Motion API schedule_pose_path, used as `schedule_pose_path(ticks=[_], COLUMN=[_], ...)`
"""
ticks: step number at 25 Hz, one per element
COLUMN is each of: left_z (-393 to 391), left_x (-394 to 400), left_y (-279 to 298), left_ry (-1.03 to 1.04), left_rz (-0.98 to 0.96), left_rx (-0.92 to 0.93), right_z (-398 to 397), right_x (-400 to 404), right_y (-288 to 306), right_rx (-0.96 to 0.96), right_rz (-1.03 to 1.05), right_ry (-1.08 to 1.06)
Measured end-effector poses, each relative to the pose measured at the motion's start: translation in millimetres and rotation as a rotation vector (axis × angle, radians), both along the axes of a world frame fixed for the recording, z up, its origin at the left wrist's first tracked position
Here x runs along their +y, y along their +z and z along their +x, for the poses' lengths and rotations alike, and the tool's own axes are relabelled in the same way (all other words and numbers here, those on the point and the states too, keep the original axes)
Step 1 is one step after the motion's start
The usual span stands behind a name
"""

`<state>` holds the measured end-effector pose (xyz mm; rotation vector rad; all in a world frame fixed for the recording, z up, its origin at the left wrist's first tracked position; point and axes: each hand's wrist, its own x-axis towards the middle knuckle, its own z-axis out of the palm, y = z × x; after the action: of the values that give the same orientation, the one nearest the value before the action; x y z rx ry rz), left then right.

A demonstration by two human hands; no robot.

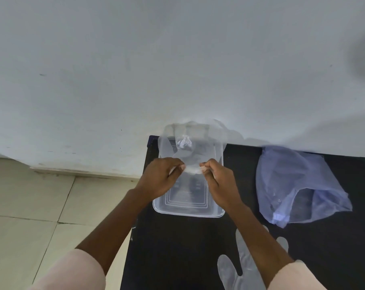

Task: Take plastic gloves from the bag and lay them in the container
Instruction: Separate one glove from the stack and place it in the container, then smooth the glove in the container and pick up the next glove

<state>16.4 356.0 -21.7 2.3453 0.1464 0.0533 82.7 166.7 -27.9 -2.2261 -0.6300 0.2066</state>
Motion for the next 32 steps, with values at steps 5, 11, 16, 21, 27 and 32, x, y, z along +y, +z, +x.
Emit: schedule_pose_path(ticks=[5, 11, 16, 21, 27, 32], left_z=[-6.3, -11.4, -10.8, -6.5, 1.9, 10.2], left_x=[-6.9, -6.6, -1.8, -1.2, -2.3, 0.0], left_y=[-7.4, -13.5, -9.1, -10.8, -5.3, 16.5], left_ry=[-0.192, -0.497, -0.695, -0.804, -0.797, -0.474], left_rz=[0.304, 0.764, 0.920, 1.030, 0.952, 0.418], left_rx=[0.057, 0.296, 0.392, 0.525, 0.568, 0.248], right_z=[-3.9, -3.8, -0.5, -0.5, -2.8, 0.1], right_x=[-3.0, 0.5, 1.2, 8.4, 11.2, 5.2], right_y=[5.5, 18.0, 18.5, 20.4, 20.0, 42.7], right_rx=[-0.114, -0.152, -0.048, 0.039, 0.016, 0.103], right_rz=[-0.366, -0.713, -1.046, -1.231, -1.265, -0.510], right_ry=[0.223, 0.480, 0.702, 0.793, 0.799, 0.370])
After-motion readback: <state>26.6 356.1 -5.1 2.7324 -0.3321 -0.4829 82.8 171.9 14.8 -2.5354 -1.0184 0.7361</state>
